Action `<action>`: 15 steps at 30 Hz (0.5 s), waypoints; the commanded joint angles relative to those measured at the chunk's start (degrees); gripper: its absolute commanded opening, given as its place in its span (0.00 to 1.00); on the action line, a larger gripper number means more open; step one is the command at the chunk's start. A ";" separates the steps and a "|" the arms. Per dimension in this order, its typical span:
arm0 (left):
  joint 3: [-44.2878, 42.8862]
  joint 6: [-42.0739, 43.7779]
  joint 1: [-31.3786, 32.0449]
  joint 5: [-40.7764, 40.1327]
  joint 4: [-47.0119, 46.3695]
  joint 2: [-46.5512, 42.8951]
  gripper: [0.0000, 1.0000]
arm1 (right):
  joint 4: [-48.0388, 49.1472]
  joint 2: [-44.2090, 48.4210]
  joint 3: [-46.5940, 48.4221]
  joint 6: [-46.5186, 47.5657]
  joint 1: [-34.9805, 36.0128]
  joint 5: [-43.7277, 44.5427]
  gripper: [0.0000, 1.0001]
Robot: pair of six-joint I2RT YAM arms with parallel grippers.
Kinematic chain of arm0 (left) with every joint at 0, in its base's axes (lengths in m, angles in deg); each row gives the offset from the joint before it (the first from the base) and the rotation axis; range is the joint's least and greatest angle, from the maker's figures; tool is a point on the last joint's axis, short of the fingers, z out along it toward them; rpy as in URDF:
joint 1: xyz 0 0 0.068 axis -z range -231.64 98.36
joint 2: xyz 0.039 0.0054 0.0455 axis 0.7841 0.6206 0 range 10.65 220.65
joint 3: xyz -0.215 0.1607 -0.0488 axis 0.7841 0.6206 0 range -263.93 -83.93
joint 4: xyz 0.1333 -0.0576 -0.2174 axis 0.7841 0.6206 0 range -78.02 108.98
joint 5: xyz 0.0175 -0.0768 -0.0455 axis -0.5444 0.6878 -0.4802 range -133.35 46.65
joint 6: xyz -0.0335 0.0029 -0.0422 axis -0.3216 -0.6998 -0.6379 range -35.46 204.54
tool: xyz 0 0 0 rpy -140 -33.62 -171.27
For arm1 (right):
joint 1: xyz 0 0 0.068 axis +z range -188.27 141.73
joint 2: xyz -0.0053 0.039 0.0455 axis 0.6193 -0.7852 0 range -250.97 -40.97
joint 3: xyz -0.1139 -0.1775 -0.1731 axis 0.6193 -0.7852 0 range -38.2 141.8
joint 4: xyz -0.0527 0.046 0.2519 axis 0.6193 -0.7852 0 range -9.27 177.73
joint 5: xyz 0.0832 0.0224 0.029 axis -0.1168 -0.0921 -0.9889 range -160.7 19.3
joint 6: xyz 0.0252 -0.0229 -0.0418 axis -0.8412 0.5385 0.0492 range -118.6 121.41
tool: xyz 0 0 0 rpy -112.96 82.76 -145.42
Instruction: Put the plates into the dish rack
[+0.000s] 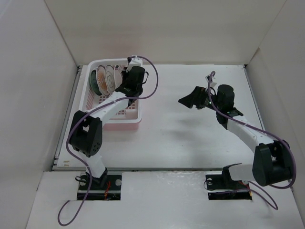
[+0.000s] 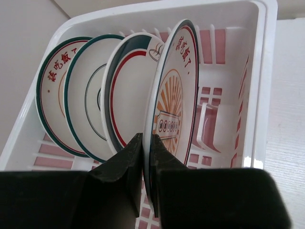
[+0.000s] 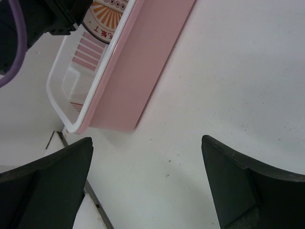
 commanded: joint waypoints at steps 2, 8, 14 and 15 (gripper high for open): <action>-1.78 0.90 0.12 -2.08 -5.51 -0.30 0.00 | 1.26 1.22 1.61 1.25 0.54 -1.13 1.00; -1.26 0.38 -0.41 -1.47 -5.51 1.37 0.00 | 1.26 1.22 1.61 1.25 0.54 -1.13 1.00; -1.78 -0.77 -0.41 0.19 -3.41 3.21 0.00 | 1.26 1.22 1.61 1.25 0.54 -1.13 1.00; -1.78 -0.77 -0.41 0.20 -3.40 3.22 0.00 | 1.26 1.22 1.61 1.25 0.54 -1.13 1.00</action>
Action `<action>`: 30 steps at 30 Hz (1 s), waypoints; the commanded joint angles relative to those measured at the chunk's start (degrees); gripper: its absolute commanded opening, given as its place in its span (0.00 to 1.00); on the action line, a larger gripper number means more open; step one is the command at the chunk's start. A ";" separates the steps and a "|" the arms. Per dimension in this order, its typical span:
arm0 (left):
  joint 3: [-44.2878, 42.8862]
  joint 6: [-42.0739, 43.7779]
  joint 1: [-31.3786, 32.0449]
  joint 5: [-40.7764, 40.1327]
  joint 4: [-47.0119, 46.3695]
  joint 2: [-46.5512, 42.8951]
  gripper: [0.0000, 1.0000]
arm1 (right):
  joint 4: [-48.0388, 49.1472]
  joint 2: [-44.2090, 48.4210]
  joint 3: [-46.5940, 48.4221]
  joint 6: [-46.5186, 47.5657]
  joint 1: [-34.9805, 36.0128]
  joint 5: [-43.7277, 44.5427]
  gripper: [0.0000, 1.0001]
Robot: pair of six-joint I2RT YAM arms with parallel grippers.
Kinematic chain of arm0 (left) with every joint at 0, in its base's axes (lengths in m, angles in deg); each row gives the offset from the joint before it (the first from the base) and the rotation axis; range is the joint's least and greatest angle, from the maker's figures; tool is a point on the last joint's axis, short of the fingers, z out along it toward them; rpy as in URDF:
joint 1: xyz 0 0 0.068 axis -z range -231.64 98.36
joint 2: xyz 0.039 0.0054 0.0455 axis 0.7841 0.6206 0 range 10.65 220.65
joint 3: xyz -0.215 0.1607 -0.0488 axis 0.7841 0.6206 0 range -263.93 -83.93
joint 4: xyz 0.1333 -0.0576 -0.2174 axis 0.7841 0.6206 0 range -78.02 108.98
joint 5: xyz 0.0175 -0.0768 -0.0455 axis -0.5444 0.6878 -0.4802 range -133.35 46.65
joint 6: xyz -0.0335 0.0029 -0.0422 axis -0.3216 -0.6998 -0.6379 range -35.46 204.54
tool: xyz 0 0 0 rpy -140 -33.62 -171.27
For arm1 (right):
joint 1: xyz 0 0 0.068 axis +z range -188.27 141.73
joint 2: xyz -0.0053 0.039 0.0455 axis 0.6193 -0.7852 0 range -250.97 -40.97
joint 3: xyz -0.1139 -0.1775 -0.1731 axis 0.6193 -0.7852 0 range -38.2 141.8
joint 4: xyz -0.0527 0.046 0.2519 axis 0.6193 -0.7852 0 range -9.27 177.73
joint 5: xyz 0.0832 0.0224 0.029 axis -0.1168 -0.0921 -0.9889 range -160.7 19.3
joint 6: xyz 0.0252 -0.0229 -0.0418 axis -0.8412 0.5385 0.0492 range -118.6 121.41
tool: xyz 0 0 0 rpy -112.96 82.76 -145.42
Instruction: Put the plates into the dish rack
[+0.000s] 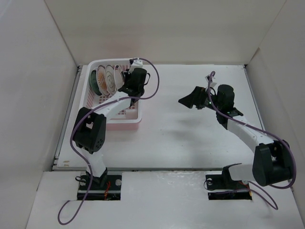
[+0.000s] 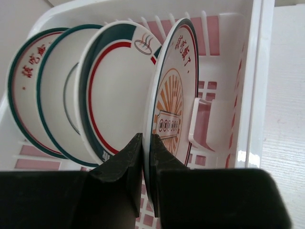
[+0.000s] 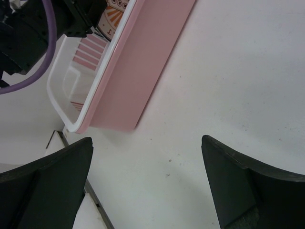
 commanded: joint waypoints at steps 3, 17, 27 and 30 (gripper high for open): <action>-2.31 -0.83 -0.36 -0.13 -1.17 0.24 0.00 | 1.28 1.22 1.61 1.20 0.54 -1.41 1.00; -0.55 -0.13 -0.36 -1.19 -0.03 -1.42 0.30 | 1.28 1.22 1.61 1.20 0.54 -1.94 1.00; -2.66 -1.62 -0.36 1.80 2.87 -8.44 0.59 | 1.28 0.17 1.61 1.20 0.54 -1.94 1.00; -3.27 -1.62 0.16 2.42 4.10 -11.25 0.66 | 1.28 0.16 2.14 1.20 0.54 -1.94 1.00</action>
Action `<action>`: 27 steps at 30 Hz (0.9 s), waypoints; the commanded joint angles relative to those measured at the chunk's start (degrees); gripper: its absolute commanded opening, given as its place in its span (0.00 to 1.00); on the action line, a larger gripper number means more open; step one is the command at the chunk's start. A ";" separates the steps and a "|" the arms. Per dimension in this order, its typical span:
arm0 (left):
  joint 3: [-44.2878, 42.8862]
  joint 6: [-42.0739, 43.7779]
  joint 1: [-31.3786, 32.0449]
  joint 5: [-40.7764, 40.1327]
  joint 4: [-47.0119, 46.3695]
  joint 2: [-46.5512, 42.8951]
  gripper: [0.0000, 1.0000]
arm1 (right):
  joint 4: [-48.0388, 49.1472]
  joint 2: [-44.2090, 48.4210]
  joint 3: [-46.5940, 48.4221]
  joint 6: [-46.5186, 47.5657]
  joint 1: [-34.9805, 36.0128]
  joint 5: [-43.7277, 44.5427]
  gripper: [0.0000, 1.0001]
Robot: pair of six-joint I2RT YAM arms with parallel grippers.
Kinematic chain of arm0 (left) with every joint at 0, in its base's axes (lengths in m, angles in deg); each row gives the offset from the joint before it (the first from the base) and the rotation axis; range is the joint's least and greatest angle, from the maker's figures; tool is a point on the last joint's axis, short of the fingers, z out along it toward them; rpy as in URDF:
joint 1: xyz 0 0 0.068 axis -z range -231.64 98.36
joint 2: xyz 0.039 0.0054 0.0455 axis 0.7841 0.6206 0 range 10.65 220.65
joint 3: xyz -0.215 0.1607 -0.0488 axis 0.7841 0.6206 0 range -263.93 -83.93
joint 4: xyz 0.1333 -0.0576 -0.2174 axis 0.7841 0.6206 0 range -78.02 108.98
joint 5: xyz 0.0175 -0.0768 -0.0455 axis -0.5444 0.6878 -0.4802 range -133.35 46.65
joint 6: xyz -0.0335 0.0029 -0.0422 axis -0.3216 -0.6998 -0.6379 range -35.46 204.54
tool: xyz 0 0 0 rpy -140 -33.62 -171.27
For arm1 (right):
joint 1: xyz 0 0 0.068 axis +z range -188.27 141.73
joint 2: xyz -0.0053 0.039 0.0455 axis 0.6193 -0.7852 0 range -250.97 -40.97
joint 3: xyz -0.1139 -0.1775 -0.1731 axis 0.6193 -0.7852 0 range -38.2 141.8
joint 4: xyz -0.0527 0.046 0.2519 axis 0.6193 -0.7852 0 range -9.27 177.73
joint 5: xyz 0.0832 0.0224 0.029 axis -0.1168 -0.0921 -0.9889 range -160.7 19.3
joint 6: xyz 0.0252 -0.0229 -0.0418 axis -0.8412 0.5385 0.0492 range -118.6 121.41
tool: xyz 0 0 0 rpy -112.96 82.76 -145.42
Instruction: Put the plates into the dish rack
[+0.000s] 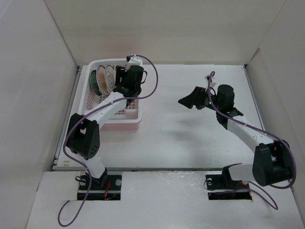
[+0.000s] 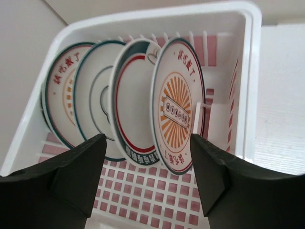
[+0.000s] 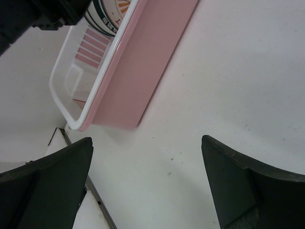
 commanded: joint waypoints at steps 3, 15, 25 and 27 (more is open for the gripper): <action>-4.37 -1.36 0.66 0.37 2.49 -8.58 0.77 | 1.26 0.16 2.14 1.18 0.54 -1.02 1.00; -8.34 -12.43 9.00 0.80 23.85 -30.28 1.00 | -22.95 12.89 13.19 14.01 9.22 26.98 1.00; 7.04 -18.94 12.01 3.96 29.31 -56.11 1.00 | -45.66 26.78 19.37 16.12 26.91 63.57 1.00; 10.12 -19.64 12.01 4.66 29.92 -58.85 1.00 | -48.04 30.21 18.32 14.72 27.52 65.15 1.00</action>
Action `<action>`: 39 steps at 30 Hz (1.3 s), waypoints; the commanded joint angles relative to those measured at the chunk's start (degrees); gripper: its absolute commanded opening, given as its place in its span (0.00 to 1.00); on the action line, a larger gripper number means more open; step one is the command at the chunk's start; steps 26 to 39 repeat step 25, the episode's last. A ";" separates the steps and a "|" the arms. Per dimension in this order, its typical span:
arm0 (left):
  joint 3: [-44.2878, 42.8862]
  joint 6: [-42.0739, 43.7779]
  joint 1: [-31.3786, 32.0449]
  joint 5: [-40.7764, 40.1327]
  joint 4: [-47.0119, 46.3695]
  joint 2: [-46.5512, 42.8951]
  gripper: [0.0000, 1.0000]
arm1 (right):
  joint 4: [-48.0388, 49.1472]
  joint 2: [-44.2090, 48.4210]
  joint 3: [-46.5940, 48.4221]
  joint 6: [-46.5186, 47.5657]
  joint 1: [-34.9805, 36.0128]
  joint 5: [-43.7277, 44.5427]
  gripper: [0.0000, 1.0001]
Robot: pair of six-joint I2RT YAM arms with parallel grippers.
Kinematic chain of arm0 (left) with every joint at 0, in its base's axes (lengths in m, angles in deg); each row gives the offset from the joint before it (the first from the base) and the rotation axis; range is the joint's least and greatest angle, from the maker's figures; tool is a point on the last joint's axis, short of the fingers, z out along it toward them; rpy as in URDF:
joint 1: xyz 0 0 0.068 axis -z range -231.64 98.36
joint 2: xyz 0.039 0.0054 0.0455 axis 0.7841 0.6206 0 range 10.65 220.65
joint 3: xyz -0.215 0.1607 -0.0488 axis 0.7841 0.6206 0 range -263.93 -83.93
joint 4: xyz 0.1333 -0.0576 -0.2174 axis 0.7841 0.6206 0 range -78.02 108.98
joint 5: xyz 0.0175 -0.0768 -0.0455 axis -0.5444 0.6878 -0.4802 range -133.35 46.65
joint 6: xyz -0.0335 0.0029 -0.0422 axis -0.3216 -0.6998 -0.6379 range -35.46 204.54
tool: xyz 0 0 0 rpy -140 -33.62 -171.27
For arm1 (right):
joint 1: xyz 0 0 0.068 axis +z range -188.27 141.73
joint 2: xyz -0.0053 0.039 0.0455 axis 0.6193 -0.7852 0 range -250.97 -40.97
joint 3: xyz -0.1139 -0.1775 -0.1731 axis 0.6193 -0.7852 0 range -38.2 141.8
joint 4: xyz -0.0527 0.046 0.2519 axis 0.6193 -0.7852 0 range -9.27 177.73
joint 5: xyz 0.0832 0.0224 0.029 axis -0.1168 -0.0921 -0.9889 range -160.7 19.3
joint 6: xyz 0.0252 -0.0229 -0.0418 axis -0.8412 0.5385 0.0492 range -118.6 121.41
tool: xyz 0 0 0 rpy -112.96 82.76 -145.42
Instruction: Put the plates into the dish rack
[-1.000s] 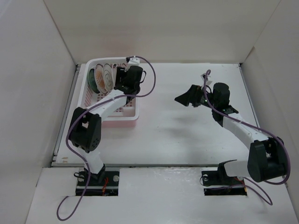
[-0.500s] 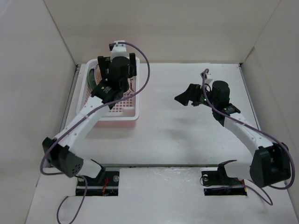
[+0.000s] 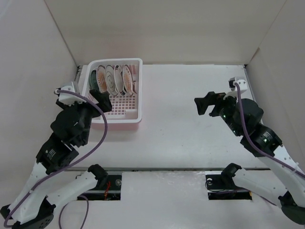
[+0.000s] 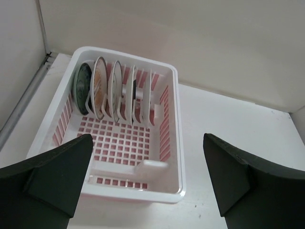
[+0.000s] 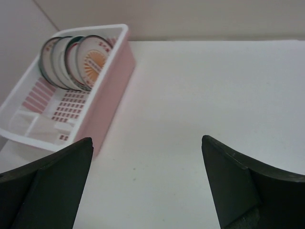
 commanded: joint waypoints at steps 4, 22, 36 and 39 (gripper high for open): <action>7.45 -2.22 0.27 3.01 2.19 -7.06 1.00 | -11.51 7.71 -2.10 -1.88 1.40 11.57 1.00; 11.86 -1.70 0.27 1.08 5.00 -16.12 1.00 | -8.44 9.65 -4.31 -1.88 3.16 13.15 1.00; 11.86 -1.70 0.27 1.08 5.00 -16.12 1.00 | -8.44 9.65 -4.31 -1.88 3.16 13.15 1.00; 11.86 -1.70 0.27 1.08 5.00 -16.12 1.00 | -8.44 9.65 -4.31 -1.88 3.16 13.15 1.00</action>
